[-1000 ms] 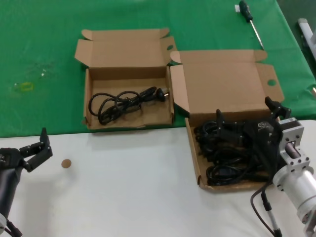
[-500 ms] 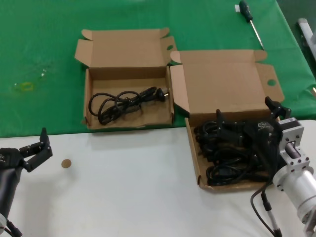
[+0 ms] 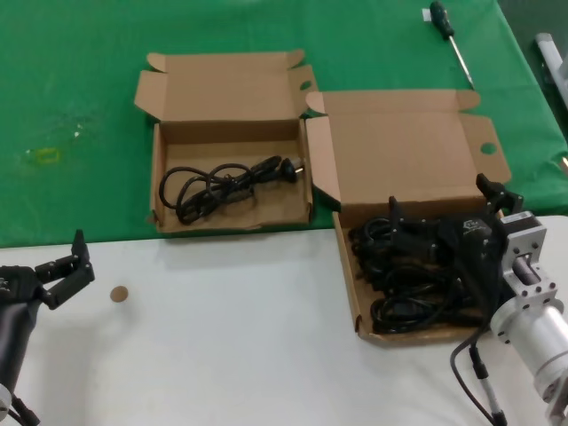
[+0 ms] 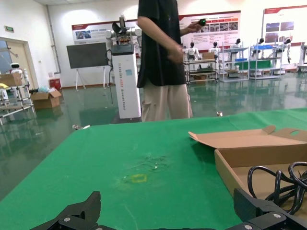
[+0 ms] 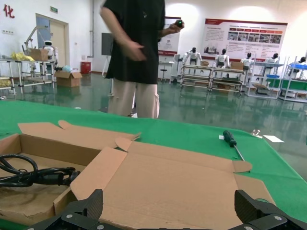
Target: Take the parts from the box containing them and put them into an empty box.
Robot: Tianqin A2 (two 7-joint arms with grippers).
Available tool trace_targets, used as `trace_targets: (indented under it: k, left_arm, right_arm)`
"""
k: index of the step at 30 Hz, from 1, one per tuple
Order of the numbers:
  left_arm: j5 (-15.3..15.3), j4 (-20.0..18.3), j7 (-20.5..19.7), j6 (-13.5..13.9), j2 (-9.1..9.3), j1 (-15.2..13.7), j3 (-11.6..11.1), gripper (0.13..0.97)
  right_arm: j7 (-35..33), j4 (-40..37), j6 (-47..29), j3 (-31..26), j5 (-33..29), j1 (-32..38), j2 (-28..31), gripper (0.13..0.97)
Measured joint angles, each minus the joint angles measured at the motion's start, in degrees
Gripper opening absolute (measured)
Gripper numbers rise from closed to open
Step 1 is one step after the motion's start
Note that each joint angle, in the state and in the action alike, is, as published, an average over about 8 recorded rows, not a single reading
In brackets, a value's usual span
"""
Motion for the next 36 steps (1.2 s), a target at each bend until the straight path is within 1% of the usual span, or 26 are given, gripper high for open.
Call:
trace_targets:
  k: [36]
  left_arm:
    - [0.0,0.0,0.0,0.0,0.0,0.0,0.0,0.966]
  right_arm:
    - [0.0,0.0,0.0,0.0,0.0,0.0,0.0,0.966]
